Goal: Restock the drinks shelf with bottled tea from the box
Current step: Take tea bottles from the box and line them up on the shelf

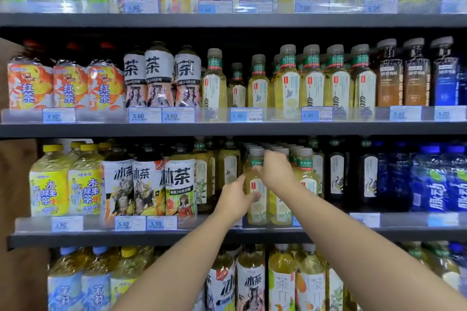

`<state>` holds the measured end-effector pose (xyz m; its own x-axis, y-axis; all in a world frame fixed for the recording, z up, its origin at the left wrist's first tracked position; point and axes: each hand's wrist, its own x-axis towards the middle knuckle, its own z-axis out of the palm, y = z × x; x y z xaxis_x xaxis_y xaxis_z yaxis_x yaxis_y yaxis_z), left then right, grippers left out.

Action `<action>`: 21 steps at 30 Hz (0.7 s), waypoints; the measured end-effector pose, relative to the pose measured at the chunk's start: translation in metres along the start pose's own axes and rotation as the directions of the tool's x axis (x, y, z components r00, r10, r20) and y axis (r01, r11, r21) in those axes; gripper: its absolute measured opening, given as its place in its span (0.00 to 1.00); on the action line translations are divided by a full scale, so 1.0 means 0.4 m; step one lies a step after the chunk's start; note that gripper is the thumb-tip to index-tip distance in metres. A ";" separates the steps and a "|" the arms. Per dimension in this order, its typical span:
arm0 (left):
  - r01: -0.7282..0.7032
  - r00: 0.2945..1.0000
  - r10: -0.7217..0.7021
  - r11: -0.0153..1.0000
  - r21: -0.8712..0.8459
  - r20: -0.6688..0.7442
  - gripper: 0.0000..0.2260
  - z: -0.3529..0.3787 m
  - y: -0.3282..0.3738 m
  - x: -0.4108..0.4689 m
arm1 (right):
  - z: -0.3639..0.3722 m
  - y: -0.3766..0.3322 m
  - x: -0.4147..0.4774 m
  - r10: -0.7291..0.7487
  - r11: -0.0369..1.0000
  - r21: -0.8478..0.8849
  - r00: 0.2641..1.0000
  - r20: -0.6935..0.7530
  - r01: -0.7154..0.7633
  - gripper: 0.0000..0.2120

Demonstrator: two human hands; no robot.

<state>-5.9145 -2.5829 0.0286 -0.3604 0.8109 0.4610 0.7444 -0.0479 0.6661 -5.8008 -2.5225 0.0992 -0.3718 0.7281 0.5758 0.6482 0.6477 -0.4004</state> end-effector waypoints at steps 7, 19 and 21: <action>0.022 0.999 -0.022 1.000 0.001 -0.031 0.25 0.015 0.005 -0.018 | 0.006 0.043 -0.039 -0.060 0.996 -0.069 0.997 -0.037 0.058 0.09; 0.063 0.993 -0.050 0.991 0.117 -0.108 0.17 -0.025 0.031 -0.157 | 0.025 0.046 -0.218 0.022 0.998 0.064 0.998 0.063 -0.026 0.08; 0.084 0.991 -0.070 0.989 0.122 -0.116 0.15 -0.041 0.021 -0.206 | 0.041 0.031 -0.269 0.008 0.996 0.091 0.996 0.091 -0.017 0.08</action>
<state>-5.8876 -2.6597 0.0058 -0.4744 0.7390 0.4783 0.7746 0.0923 0.6257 -5.7638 -2.5893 0.0204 -0.4250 0.7509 0.5055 0.5915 0.6531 -0.4729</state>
